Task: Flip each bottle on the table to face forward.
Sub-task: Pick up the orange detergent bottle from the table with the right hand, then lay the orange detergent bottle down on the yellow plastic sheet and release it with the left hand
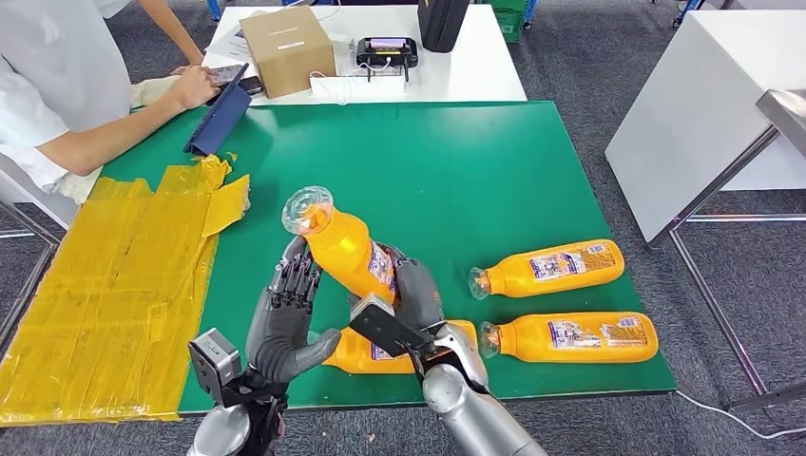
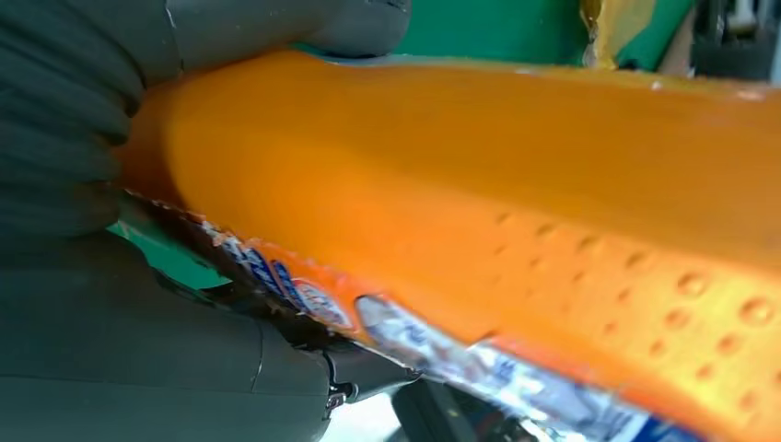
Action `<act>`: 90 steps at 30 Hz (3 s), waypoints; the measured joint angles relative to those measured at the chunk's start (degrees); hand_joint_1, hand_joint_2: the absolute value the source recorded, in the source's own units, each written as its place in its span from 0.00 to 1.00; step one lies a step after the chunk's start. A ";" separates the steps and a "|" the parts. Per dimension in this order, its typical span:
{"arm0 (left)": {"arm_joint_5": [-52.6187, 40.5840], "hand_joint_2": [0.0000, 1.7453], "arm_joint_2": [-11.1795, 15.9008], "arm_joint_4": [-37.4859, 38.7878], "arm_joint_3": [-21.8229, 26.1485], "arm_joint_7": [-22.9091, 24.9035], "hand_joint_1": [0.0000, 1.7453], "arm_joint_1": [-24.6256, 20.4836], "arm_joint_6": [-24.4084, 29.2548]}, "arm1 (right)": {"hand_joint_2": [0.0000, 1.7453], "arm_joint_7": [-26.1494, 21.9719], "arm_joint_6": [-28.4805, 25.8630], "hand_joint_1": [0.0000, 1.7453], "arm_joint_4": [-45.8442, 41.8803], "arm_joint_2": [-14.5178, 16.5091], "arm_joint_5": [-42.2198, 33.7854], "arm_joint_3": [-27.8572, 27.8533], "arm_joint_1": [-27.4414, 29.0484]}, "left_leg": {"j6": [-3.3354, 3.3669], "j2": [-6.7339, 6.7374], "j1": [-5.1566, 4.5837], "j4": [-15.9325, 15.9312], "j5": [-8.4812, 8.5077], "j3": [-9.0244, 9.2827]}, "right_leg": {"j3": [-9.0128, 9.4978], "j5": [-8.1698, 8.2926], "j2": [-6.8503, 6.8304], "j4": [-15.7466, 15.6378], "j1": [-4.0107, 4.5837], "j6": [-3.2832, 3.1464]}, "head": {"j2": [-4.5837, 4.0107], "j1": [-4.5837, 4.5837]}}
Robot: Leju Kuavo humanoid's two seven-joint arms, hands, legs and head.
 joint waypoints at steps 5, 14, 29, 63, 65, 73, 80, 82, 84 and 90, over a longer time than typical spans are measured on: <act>0.00 1.00 0.51 0.03 0.34 0.06 0.00 -0.14 0.79 | 1.00 0.18 -3.00 1.00 1.58 0.39 5.58 3.15 -0.71 | 0.00 0.01 0.00 0.00 0.00 0.00 | -0.02 0.00 0.01 0.00 -0.01 0.00 | 0.00 0.01; 0.15 1.00 0.63 1.30 1.73 0.26 0.00 -1.14 2.12 | 1.00 0.29 -5.97 1.00 2.20 0.26 9.89 9.58 0.03 | 0.00 0.01 0.00 0.00 -0.01 -0.01 | -0.05 -0.01 0.02 0.00 -0.01 -0.01 | 0.00 0.02; -4.40 1.00 0.72 1.30 3.43 0.07 1.00 -1.13 9.28 | 1.00 -0.78 -7.18 1.00 0.96 -0.41 7.69 12.04 0.73 | 0.00 0.02 0.00 0.00 -0.01 -0.01 | -0.05 -0.01 0.02 0.00 -0.01 -0.01 | 0.00 0.01; -82.78 1.00 8.17 7.23 9.98 26.98 1.00 -18.65 30.07 | 1.00 -5.09 -14.60 0.00 -28.24 -5.34 6.82 0.70 15.60 | -0.01 0.07 0.00 0.01 0.03 0.01 | -0.03 0.07 0.03 0.01 0.00 -0.03 | 0.00 0.02; -87.92 1.00 9.47 10.06 10.03 29.80 1.00 -20.59 28.61 | 1.00 -4.85 -14.29 0.00 -30.21 -5.73 7.46 0.14 16.02 | -0.01 0.08 0.00 0.01 0.03 0.02 | -0.04 0.07 0.03 0.01 0.00 -0.03 | 0.00 0.02; -89.78 1.00 11.96 16.58 9.79 33.51 1.00 -24.29 21.67 | 1.00 -3.38 -13.07 0.00 -33.40 -6.51 9.13 -0.98 16.54 | -0.02 0.06 0.00 0.01 0.03 0.00 | -0.04 0.04 0.02 0.01 -0.01 -0.02 | 0.00 0.03; -89.63 1.00 13.38 29.05 8.34 39.85 1.00 -29.67 11.26 | 1.00 3.02 -7.10 0.00 -33.44 -7.17 15.41 -1.04 16.34 | -0.04 0.06 0.02 0.01 0.06 0.01 | -0.04 0.05 0.02 0.02 0.01 -0.03 | 0.00 0.02; -89.00 1.00 13.32 32.81 8.34 40.61 1.00 -30.44 10.14 | 1.00 3.97 -6.29 0.00 -33.20 -7.27 16.41 -1.04 16.27 | -0.05 0.07 0.02 0.01 0.07 0.01 | -0.03 0.05 0.03 0.03 0.01 -0.03 | 0.00 0.02; -88.16 1.00 13.13 35.90 8.34 41.03 1.00 -30.74 9.40 | 1.00 4.66 -5.63 0.00 -32.89 -7.33 17.08 -1.04 16.18 | -0.05 0.07 0.02 0.01 0.07 0.01 | -0.04 0.05 0.03 0.03 0.00 -0.03 | 0.00 0.02; -86.60 1.00 11.98 42.18 8.35 42.22 0.94 -30.83 8.83 | 1.00 5.62 -4.09 0.00 -31.78 -7.40 17.62 -1.04 15.49 | -0.05 0.05 0.01 0.01 0.05 -0.02 | -0.05 0.04 0.02 0.03 -0.01 -0.02 | 0.00 0.02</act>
